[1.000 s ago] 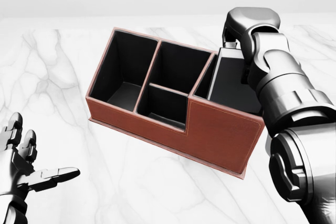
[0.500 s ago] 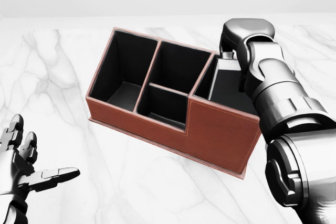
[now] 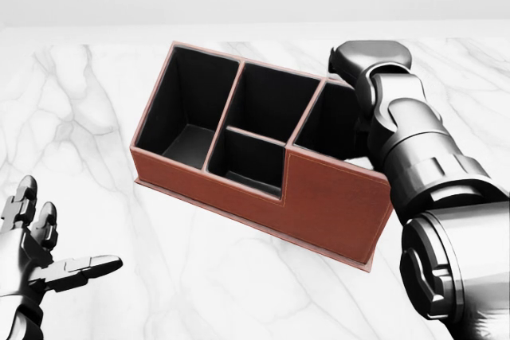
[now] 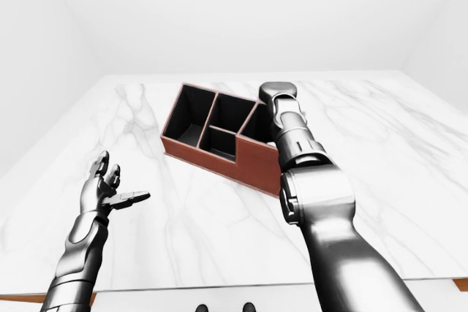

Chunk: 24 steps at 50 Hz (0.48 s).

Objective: Pick up the book and place it in the right compartment of the caddy.

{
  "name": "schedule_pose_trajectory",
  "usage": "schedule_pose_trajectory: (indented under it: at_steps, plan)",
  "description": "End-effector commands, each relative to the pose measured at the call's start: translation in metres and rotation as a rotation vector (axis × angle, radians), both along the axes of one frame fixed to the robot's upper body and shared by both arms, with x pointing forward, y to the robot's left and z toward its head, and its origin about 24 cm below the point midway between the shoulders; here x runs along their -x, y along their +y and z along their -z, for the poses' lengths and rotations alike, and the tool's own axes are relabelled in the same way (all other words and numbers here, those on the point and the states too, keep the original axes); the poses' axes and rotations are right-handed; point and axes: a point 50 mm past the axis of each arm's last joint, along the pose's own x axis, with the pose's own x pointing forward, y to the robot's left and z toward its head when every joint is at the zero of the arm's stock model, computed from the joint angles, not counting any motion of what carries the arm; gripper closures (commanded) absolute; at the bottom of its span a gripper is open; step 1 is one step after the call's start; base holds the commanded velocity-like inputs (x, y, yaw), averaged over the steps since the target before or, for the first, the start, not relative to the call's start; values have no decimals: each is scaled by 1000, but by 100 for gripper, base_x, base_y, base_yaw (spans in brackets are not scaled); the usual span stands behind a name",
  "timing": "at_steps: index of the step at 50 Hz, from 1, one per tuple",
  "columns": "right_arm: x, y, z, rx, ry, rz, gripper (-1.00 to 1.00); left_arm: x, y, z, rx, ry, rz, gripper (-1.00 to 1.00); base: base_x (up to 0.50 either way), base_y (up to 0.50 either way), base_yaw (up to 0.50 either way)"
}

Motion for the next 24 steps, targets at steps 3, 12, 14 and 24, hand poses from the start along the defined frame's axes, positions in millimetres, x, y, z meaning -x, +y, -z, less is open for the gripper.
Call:
schedule_pose_trajectory:
  at_steps: [3,12,14,24]
  plan:
    - [0,0,2,-6,4,-1,-100,0,-2,0,-6,0,5,-100,0,0,0]
    - [-1,-1,-6,0,-9,3,-100,-1,-4,0,-11,0,9,-100,0,0,0]
    - [-1,-2,-10,-2,-17,4,-100,-1,-5,-1,-13,-3,11,-100,0,0,0]
    - [-3,-3,-25,4,-41,8,-100,0,-8,-6,-22,-26,20,-100,0,0,0]
